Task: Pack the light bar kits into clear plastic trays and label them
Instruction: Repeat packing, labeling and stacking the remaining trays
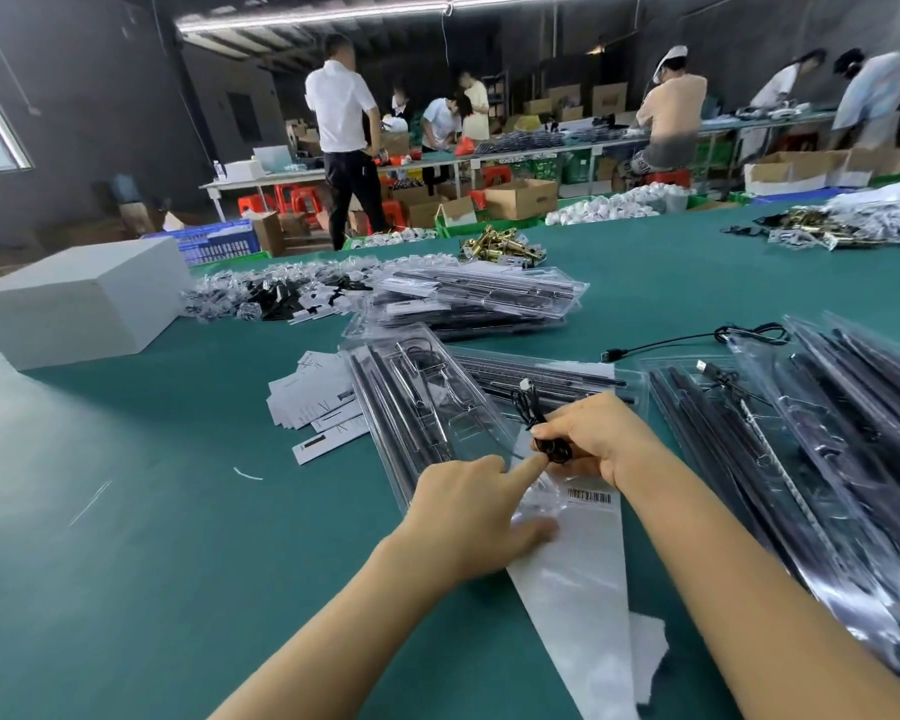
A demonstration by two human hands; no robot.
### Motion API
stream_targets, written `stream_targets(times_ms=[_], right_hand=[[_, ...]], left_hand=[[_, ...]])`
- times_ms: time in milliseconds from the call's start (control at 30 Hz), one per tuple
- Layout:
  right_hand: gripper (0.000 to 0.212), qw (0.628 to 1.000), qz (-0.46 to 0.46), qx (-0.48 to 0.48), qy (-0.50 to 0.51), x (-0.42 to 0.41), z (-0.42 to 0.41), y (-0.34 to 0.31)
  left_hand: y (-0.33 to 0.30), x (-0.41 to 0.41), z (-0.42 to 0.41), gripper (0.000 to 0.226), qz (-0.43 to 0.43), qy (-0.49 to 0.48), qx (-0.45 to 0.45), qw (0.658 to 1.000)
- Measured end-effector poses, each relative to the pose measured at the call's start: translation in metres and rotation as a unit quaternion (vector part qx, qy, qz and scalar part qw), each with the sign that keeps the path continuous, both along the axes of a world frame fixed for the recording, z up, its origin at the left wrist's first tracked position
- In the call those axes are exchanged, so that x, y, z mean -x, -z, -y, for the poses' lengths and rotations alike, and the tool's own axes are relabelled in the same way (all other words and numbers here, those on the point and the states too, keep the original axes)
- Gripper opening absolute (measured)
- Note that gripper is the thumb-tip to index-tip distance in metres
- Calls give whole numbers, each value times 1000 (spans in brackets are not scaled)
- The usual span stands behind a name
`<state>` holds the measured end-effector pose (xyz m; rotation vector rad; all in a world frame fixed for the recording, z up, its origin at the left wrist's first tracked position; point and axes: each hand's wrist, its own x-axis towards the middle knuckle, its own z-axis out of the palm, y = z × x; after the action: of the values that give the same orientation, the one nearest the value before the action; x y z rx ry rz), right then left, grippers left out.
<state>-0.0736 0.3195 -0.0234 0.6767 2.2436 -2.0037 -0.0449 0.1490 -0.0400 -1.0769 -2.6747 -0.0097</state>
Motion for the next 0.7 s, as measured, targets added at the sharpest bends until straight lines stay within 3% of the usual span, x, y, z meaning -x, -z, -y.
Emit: stream_targets(times_ms=[100,200,367,433,500,700], right_hand=[[17,1000,10,7,-2,1,0,2],[2,1000,12,-6,4,1,3,-1],[25,999,-8,-34,-9,-3,7,-1],[26,999,-16,-46,-13,-4,7,1],[21,997,-36,-65,-7,-4,7,4],[10,971,-113,-208,-21,-5,12,11]], left_hand=[[5,4,-2,63,-14,-3,27,1000],[8,2,-2,58,2,10,12,1000],[13,-2,0,39,14,8,-59,998],[13,-5,1,28,-56,29,-38,997],[14,-9,1,31,-117,43,-19,992],[14,-9,4,28,-111,18,-163,980]])
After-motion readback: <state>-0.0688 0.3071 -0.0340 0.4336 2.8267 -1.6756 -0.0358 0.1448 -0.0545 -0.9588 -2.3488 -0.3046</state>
